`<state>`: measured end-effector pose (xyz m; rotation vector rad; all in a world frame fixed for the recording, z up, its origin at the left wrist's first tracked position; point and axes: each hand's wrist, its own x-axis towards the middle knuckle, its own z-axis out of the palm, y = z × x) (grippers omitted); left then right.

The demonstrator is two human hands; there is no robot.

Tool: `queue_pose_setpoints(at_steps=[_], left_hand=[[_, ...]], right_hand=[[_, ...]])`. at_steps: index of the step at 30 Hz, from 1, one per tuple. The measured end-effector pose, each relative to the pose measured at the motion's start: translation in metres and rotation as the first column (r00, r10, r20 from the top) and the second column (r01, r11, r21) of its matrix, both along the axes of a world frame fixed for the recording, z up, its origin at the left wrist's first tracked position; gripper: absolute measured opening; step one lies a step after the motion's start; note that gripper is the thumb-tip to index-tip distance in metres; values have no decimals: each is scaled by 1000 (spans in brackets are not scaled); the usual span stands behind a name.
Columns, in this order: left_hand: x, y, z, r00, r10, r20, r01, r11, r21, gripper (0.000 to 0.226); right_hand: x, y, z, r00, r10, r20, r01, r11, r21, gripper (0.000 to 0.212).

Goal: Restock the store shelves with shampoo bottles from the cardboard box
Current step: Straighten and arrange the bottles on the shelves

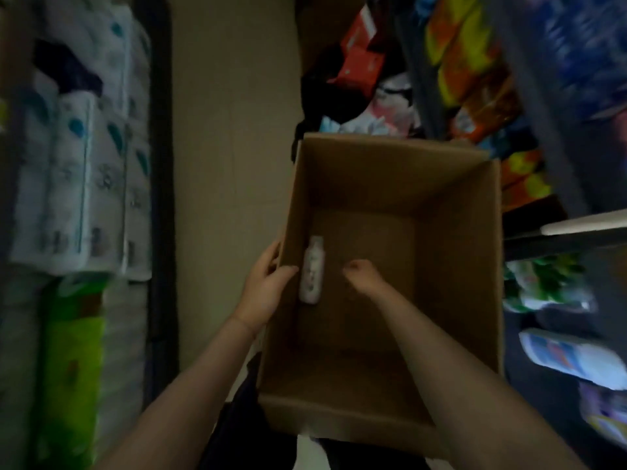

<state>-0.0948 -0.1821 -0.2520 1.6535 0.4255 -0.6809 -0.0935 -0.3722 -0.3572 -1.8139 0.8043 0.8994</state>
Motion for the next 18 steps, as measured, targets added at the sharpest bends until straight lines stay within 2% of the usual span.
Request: queue_pose_setpoints(at_steps=[3, 5, 7, 9, 13, 15, 18], left_hand=[[0, 4, -11, 1000, 29, -3, -30, 993, -117, 53], [-1, 7, -17, 999, 38, 26, -34, 990, -136, 53], [-1, 9, -22, 998, 44, 51, -37, 991, -131, 54], [-3, 14, -23, 996, 64, 56, -57, 990, -129, 54], [-6, 22, -25, 995, 62, 73, -57, 995, -76, 56], [-5, 23, -26, 995, 42, 88, -37, 998, -55, 57], [-3, 18, -24, 995, 39, 97, -32, 997, -71, 57]], right_hand=[[10, 20, -50, 991, -115, -75, 120, 990, 74, 37], [16, 31, -79, 963, -208, -172, 239, 953, 186, 39], [18, 41, -107, 910, -311, -276, 375, 900, 224, 44], [18, 53, -127, 887, -318, -334, 411, 874, 261, 55], [17, 69, -130, 919, -320, -231, 372, 899, 232, 68], [17, 70, -130, 927, -314, -205, 357, 907, 224, 67], [19, 61, -128, 928, -314, -199, 363, 879, 309, 62]])
